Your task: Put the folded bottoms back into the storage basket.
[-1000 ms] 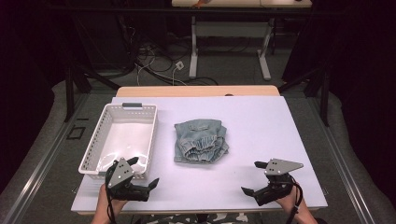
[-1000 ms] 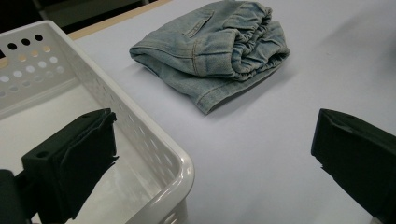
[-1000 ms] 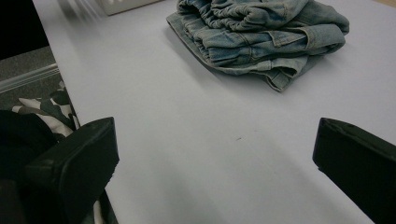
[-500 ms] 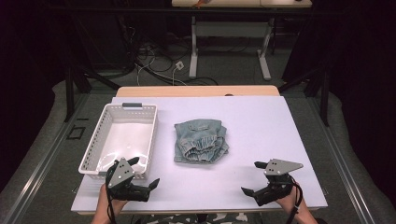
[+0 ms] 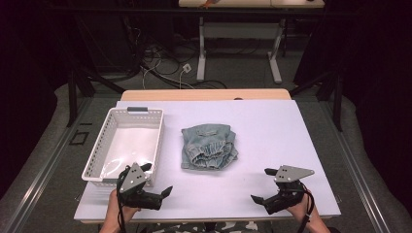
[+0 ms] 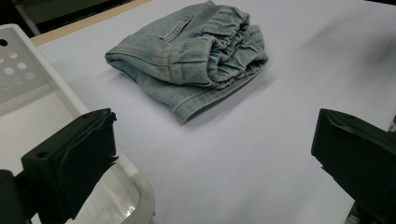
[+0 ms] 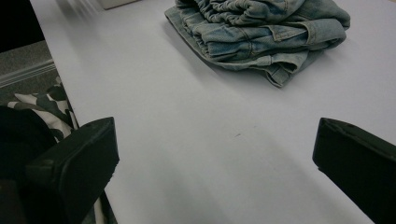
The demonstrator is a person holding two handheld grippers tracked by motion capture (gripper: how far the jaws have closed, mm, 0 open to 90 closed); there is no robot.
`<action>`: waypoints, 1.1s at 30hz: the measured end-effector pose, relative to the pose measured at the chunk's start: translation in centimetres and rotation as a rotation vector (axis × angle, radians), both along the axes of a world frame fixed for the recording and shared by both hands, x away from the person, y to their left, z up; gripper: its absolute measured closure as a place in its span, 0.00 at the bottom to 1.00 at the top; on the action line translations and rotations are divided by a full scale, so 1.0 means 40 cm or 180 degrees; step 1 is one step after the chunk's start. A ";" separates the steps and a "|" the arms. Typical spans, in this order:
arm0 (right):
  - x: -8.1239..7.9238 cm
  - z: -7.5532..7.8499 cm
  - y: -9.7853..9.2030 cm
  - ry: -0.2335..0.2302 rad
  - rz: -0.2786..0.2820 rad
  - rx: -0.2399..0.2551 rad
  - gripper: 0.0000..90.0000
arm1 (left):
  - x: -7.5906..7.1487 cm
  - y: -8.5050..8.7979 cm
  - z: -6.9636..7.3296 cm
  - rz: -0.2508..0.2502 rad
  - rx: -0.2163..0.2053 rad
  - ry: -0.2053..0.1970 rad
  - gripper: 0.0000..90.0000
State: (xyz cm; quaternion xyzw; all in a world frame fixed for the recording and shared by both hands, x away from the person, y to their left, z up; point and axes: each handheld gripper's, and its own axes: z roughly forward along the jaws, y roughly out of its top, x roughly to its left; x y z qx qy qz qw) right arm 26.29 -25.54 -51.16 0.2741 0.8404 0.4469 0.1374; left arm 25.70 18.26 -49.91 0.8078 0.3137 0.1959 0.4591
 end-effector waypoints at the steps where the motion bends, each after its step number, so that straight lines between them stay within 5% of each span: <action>1: 0.000 0.000 0.000 0.0001 -0.0002 0.0000 0.00 | 0.000 0.000 0.000 0.0000 0.0000 0.0000 0.00; 15: -0.001 0.001 -0.001 -0.0014 -0.0010 0.0009 0.00 | 0.023 -0.085 0.009 -0.0062 0.0050 -0.0001 0.00; 33: 0.000 0.000 0.002 -0.0018 -0.0018 0.0005 0.00 | 0.053 -0.132 0.016 -0.0153 0.0008 0.0016 0.00</action>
